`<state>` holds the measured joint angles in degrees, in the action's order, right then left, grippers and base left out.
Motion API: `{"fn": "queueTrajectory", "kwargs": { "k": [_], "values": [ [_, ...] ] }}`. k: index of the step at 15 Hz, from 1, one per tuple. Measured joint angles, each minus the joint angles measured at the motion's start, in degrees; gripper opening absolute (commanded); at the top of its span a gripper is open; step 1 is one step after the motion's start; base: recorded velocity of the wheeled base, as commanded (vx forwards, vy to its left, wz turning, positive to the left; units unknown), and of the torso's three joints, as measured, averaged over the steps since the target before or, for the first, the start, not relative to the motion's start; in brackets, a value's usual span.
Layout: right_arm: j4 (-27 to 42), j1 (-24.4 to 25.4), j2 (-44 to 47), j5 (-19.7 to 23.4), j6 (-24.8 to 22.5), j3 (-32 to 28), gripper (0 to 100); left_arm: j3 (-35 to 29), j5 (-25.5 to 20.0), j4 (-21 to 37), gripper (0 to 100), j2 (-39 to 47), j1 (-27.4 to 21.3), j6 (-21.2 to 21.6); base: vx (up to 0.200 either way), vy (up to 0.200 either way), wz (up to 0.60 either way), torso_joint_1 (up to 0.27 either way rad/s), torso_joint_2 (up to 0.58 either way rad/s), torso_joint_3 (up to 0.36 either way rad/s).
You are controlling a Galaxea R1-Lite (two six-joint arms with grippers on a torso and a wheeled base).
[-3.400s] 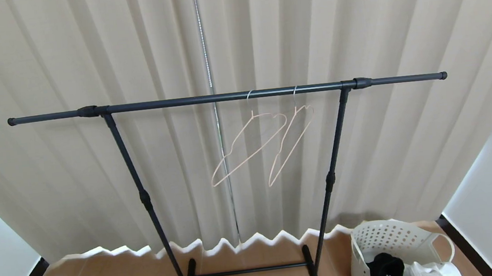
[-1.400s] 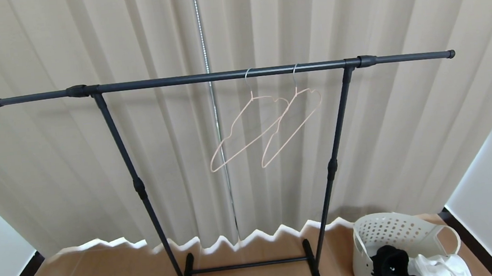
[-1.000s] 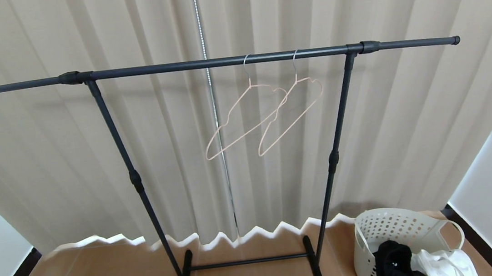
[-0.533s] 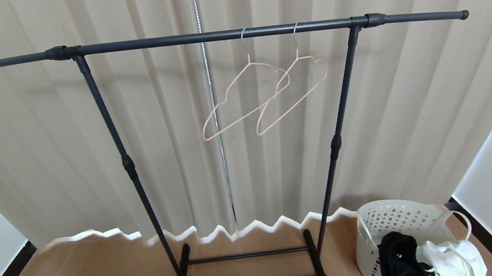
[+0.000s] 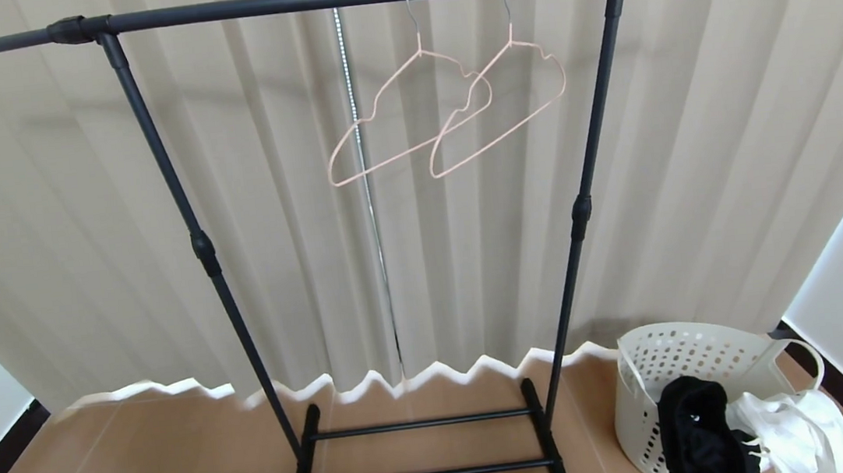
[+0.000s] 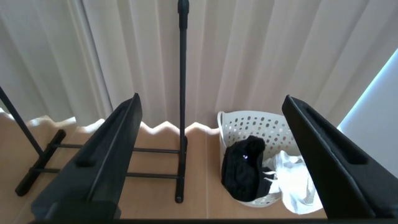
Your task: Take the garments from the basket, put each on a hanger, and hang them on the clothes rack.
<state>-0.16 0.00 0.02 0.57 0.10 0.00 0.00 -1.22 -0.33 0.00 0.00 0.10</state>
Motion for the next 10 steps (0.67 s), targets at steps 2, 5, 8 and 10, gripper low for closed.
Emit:
{"fn": "queueTrajectory", "kwargs": {
  "k": [2, 5, 8, 10],
  "values": [
    [0.0, 0.0, 0.0, 0.0, 0.0, 0.0, 100, 0.0, 0.0, 0.0, 100, 0.0, 0.0, 0.0, 0.0, 0.0, 0.0, -0.115, 0.48, 0.356],
    [0.0, 0.0, 0.0, 0.0, 0.0, 0.0, 100, 0.0, 0.0, 0.0, 100, 0.0, 0.0, 0.0, 0.0, 0.0, 0.0, -0.092, 0.46, 0.375],
    [0.0, 0.0, 0.0, 0.0, 0.1, 0.0, 100, 0.0, 0.0, 0.1, 100, 0.0, 0.0, 0.0, 0.0, 0.0, 0.0, -0.04, 0.38, 0.331],
    [-0.1, 0.0, 0.0, 0.0, 0.1, 0.0, 100, 0.0, 0.0, 0.0, 100, 0.0, 0.0, 0.0, 0.0, 0.0, 0.0, -0.017, 0.12, 0.107]
  ]
}}
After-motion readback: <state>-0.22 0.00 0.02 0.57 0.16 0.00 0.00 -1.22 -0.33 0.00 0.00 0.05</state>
